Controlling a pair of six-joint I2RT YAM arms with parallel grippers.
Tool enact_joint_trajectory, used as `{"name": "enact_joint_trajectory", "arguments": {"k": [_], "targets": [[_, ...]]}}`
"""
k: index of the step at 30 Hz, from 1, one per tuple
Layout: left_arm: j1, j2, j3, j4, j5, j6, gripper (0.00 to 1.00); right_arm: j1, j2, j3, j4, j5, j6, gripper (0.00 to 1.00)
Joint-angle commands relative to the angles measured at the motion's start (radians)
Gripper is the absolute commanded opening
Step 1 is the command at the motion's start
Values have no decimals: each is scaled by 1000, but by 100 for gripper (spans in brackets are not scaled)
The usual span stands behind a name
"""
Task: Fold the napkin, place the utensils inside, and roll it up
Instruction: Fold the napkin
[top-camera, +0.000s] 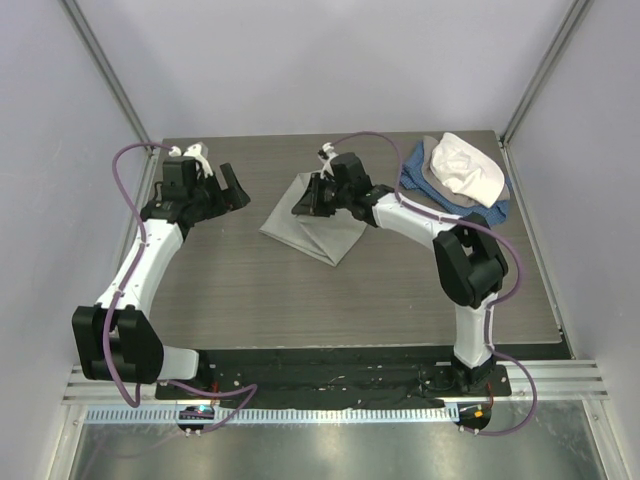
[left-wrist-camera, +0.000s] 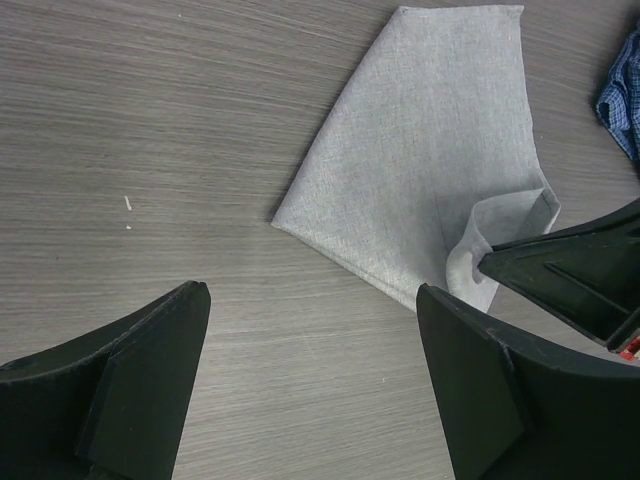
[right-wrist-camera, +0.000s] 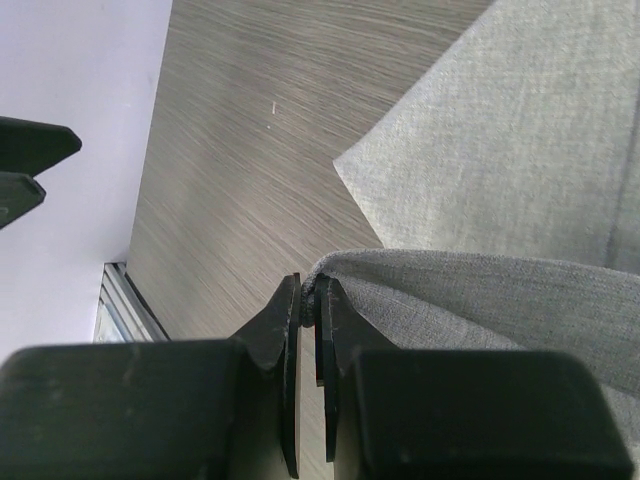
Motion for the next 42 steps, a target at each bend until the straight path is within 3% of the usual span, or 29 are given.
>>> {"name": "enact_joint_trajectory", "arguments": {"k": [1, 21, 25, 27, 29, 32, 37, 42], "targets": [[10, -10, 2, 37, 23, -4, 90, 13, 47, 81, 75, -32, 2, 1], [26, 18, -4, 49, 77, -37, 90, 56, 280, 284, 20, -104, -30, 1], [26, 23, -6, 49, 83, -37, 90, 58, 310, 311, 20, -122, -31, 18], [27, 24, -9, 52, 85, -35, 90, 58, 317, 330, 20, -124, -39, 39], [27, 26, -10, 55, 88, -34, 90, 56, 319, 354, 16, -125, -57, 52], [27, 27, -18, 67, 94, -34, 90, 58, 307, 398, 6, -122, -83, 65], [26, 44, -41, 103, 111, -44, 90, 44, 227, 422, -10, -89, -149, 66], [16, 102, -44, 113, 141, -73, 87, 10, 118, 289, -13, -42, -169, 65]]}}
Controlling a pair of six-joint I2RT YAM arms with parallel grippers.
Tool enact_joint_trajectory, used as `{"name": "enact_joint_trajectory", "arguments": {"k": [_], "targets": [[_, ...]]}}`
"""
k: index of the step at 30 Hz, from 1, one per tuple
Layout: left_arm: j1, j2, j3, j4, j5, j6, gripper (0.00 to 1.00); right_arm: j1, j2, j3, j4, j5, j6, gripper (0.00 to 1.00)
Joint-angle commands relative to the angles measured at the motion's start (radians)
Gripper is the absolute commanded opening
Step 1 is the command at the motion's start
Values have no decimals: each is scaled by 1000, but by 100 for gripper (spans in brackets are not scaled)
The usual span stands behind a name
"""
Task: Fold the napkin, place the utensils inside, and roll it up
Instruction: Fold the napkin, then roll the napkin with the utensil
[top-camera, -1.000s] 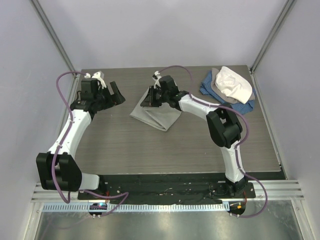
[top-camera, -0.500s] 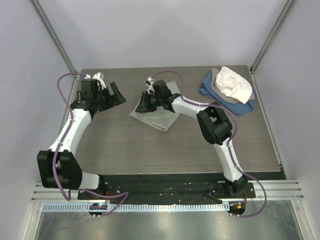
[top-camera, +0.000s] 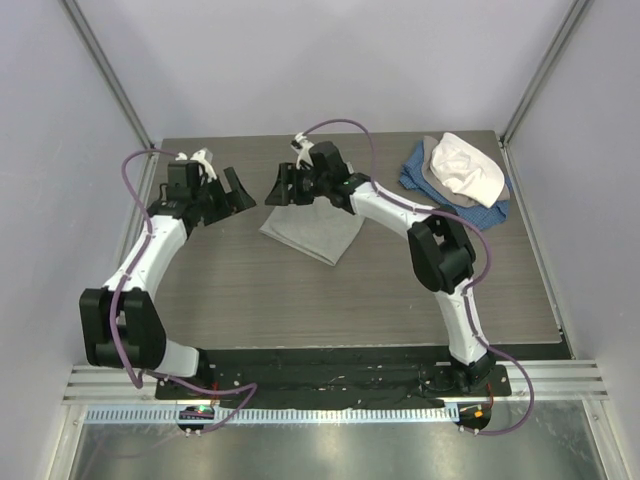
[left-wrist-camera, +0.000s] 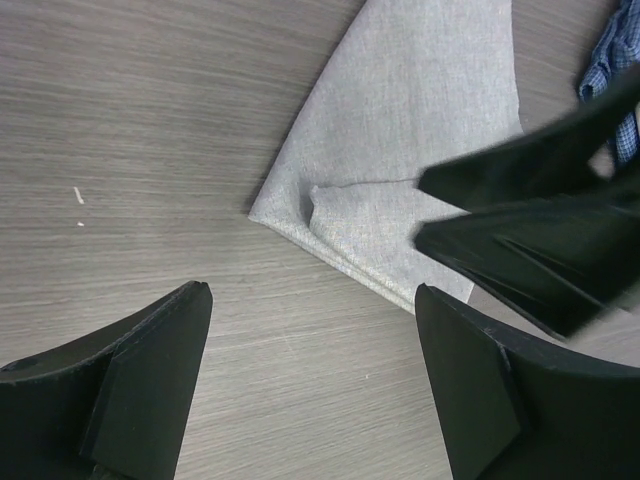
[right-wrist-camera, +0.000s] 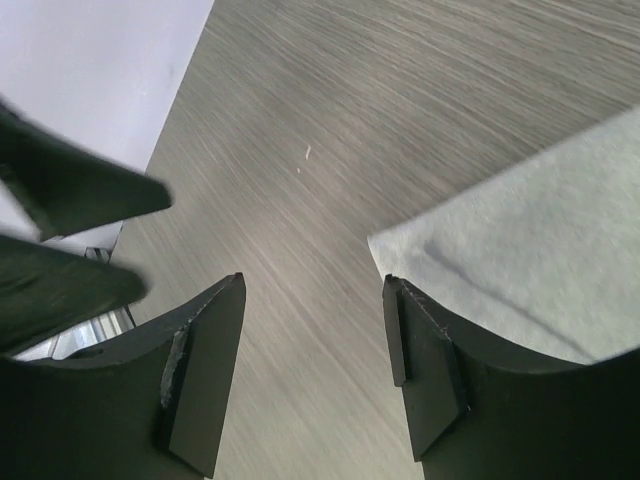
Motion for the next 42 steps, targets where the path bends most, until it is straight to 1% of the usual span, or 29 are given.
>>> {"name": "enact_joint_trajectory", "arguments": {"k": [1, 2, 4, 5, 7, 11, 14, 16, 19, 23, 28, 29, 32, 38, 42], "targets": [[-11, 78, -7, 51, 50, -41, 87, -29, -189, -99, 12, 52, -57, 65], [-23, 92, -2, 52, 59, -60, 86, -33, -208, -157, 12, 58, -65, 64], [-40, 142, 17, 51, 74, -68, 84, -33, -246, -220, 5, 85, -88, 64], [-57, 157, 40, 52, 73, -69, 84, -33, -281, -281, 5, 111, -91, 64], [-75, 193, 65, 49, 53, -66, 82, -35, -313, -344, -1, 145, -85, 64], [-100, 306, 154, 6, 27, -26, 77, -56, -421, -537, 23, 187, 7, 63], [-101, 355, 183, -5, 10, 9, 77, -67, -497, -651, 34, 214, 35, 63], [-101, 372, 186, -3, 10, 38, 81, -82, -528, -712, 35, 216, 47, 63], [-107, 394, 189, -6, -10, 72, 84, -114, -559, -771, 34, 199, 73, 64], [-107, 411, 180, -6, -24, 95, 84, -147, -577, -822, 42, 193, 99, 63], [-112, 451, 189, -3, 7, 106, 84, -179, -548, -863, 71, 147, 150, 61], [-115, 455, 192, 2, 10, 107, 84, -179, -541, -866, 116, 141, 156, 61], [-115, 469, 191, 6, 33, 113, 84, -180, -513, -871, 156, 116, 188, 59], [-117, 484, 189, 11, 50, 124, 83, -177, -463, -868, 198, 89, 217, 57], [-118, 503, 189, 17, 50, 124, 80, -177, -453, -869, 209, 81, 222, 57]]}}
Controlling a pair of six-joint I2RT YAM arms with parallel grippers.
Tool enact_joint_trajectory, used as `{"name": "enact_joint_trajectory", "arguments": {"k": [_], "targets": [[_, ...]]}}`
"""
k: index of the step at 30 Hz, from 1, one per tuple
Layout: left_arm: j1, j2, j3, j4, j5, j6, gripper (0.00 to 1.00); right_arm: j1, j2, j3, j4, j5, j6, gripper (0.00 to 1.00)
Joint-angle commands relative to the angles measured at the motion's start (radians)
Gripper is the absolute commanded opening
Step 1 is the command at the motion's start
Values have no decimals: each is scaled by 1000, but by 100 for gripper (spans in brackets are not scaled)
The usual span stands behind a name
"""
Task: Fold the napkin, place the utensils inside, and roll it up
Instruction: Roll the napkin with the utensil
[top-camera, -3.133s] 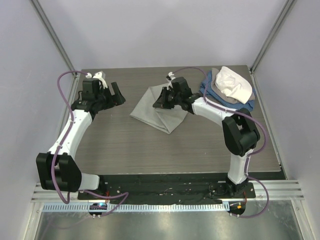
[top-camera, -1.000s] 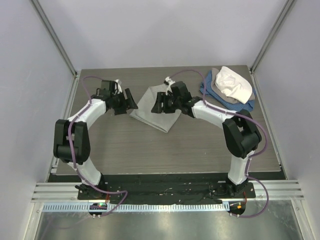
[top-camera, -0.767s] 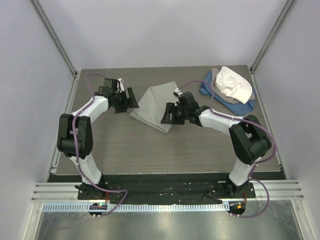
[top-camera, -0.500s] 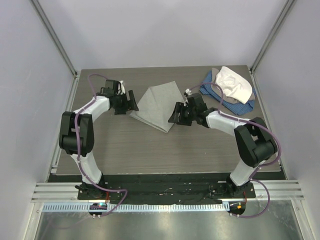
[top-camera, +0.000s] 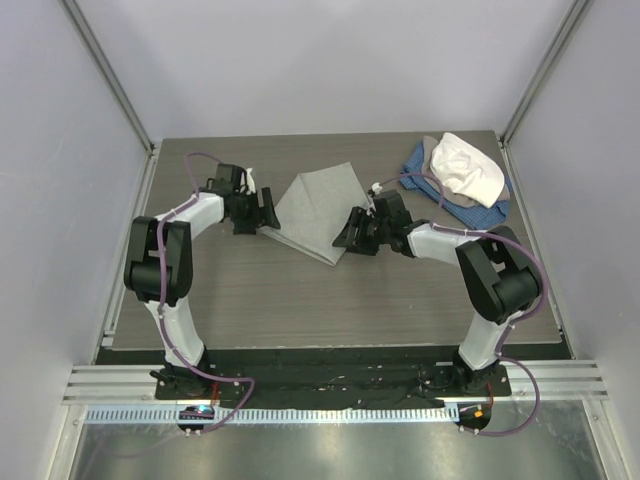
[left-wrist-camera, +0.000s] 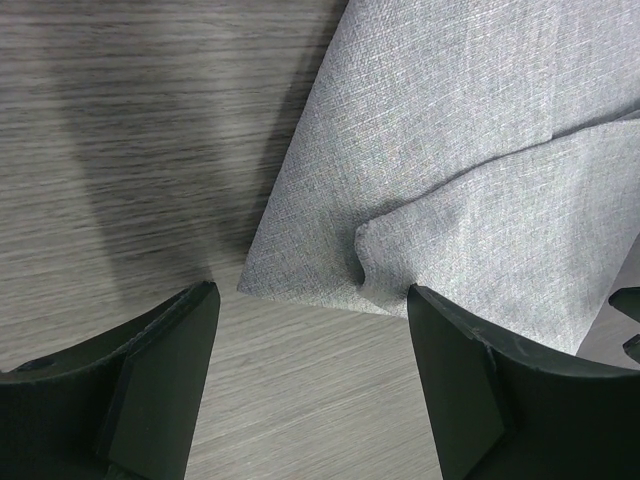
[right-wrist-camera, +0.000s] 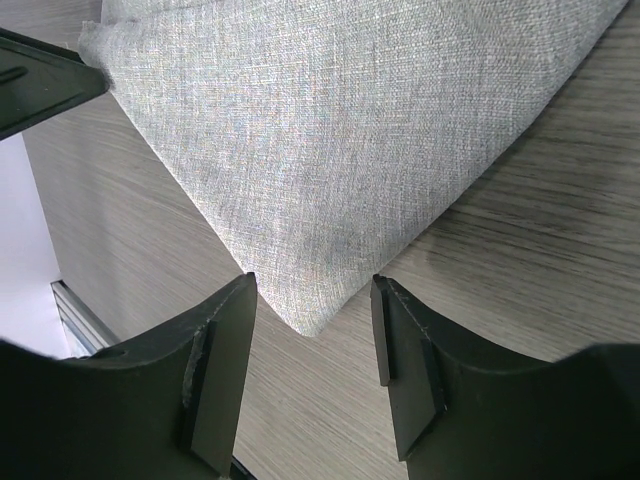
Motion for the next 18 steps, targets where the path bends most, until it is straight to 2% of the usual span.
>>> {"name": "enact_joint_trajectory", "arguments": {"k": [1, 14, 18], "targets": [[-3, 21, 28, 27, 25, 24, 79, 1, 7, -1, 72, -24, 24, 57], [-5, 28, -7, 81, 8, 38, 67, -1, 22, -9, 96, -56, 24, 56], [-3, 26, -16, 91, 1, 42, 58, 1, 27, -9, 98, -61, 21, 56]]}}
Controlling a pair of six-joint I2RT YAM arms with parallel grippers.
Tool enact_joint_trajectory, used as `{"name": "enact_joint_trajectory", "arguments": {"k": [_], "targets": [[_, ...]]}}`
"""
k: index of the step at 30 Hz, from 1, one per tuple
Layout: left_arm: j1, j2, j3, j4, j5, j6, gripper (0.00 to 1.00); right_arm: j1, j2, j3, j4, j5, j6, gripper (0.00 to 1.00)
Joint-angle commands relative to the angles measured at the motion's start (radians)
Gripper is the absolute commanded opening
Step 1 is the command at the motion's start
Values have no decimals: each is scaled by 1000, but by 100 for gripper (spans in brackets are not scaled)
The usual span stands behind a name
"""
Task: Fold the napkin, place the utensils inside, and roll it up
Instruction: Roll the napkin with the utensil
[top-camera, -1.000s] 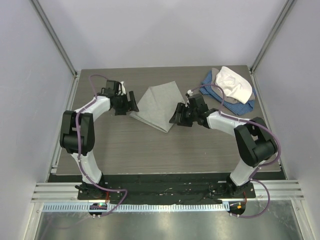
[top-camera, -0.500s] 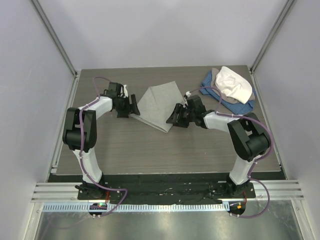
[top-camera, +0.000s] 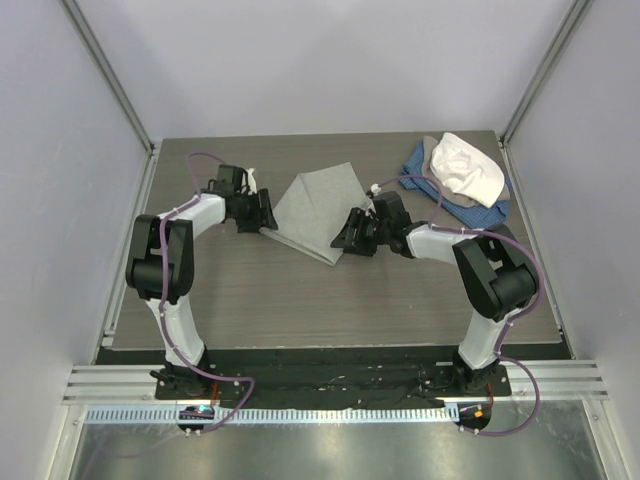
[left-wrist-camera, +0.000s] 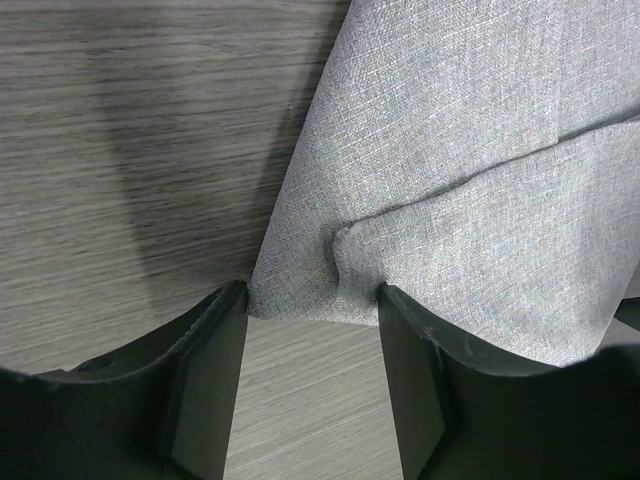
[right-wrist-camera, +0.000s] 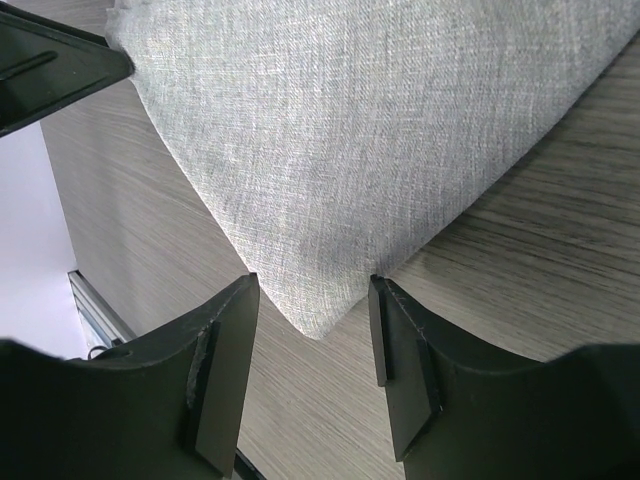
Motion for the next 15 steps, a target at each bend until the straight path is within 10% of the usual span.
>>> {"name": "enact_joint_trajectory", "arguments": {"k": [1, 15], "targets": [[-2, 5, -10, 46, -5, 24, 57, -1, 3, -1, 48, -18, 1, 55], [-4, 29, -9, 32, 20, 11, 14, -1, -23, 12, 5, -10, -81, 54]]}}
